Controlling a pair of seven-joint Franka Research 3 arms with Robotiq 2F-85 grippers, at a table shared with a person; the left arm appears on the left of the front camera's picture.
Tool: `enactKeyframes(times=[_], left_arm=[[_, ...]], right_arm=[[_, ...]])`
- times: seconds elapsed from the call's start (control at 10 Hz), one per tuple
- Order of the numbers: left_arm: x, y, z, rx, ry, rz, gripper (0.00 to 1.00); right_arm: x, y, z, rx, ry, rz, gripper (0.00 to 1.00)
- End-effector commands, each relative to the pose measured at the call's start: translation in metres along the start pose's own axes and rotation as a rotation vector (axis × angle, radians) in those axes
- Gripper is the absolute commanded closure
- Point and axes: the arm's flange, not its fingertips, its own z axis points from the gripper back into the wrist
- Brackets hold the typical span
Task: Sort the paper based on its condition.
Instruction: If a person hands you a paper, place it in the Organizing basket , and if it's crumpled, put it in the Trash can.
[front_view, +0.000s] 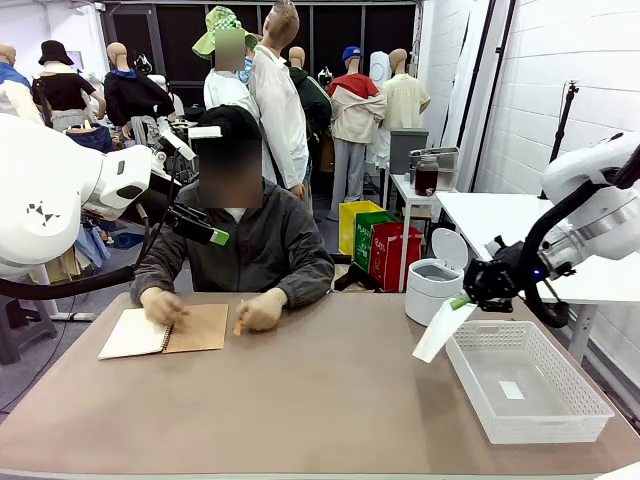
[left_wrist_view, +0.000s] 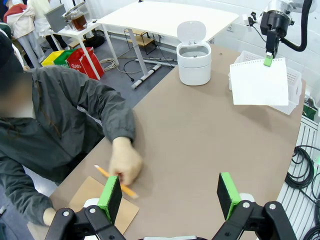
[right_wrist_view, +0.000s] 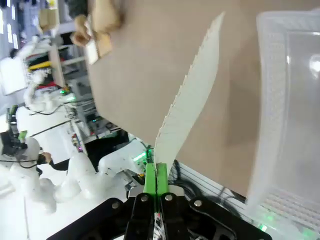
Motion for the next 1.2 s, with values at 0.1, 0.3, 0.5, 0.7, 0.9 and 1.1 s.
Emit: enactKeyframes(times=[0.1,0.3,0.5,0.7,0.9,1.1], left_arm=[[-0.002,0.001,-0.001,-0.005,0.004,-0.010,0.00],[-0.002,0.001,-0.001,-0.005,0.004,-0.010,0.00],[-0.002,0.001,-0.001,-0.005,0.004,-0.010,0.00],[-0.002,0.001,-0.001,-0.005,0.004,-0.010,0.00],[-0.002,0.001,-0.001,-0.005,0.004,-0.010,0.00],[-0.002,0.001,-0.001,-0.005,0.004,-0.010,0.00]], right_arm=[[-0.009,-0.013,0.032,-0.091,-0.090,-0.018,1.00],[-0.011,-0.018,0.050,-0.133,-0.175,-0.034,1.00],[-0.014,-0.020,0.063,-0.178,-0.264,-0.053,1.00],[-0.017,-0.026,0.061,-0.224,-0.264,-0.079,1.00],[-0.025,-0.042,0.052,-0.261,-0.271,-0.120,1.00],[-0.036,-0.058,0.038,-0.268,-0.247,-0.153,1.00]])
